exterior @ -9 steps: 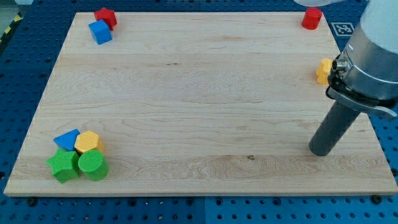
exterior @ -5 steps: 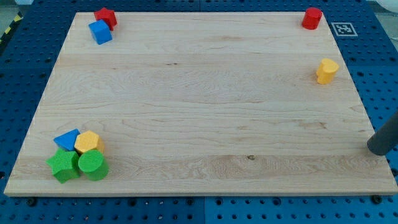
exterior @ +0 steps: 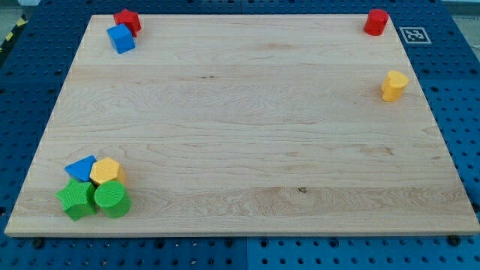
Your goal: Move the yellow heart down a bit
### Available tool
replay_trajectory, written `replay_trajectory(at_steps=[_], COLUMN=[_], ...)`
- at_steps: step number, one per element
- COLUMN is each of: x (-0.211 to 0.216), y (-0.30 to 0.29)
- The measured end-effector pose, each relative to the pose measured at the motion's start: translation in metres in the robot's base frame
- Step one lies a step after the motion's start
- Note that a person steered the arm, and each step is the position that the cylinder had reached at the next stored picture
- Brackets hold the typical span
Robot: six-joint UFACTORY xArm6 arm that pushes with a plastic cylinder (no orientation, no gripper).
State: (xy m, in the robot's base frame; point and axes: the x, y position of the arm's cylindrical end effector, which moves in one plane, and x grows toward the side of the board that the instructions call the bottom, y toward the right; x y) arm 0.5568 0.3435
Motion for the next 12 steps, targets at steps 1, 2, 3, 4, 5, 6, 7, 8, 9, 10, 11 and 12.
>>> replay_trajectory(at_steps=[1, 2, 3, 4, 5, 6, 7, 8, 9, 10, 11, 12], x=[-0.014, -0.047, -0.092, -0.148, -0.182, -0.187, -0.187, -0.174, -0.167, -0.167, -0.164, -0.143], y=[0.001, 0.001, -0.005, -0.011, -0.055, -0.089, -0.089, -0.097, -0.114, -0.138, -0.123, -0.108])
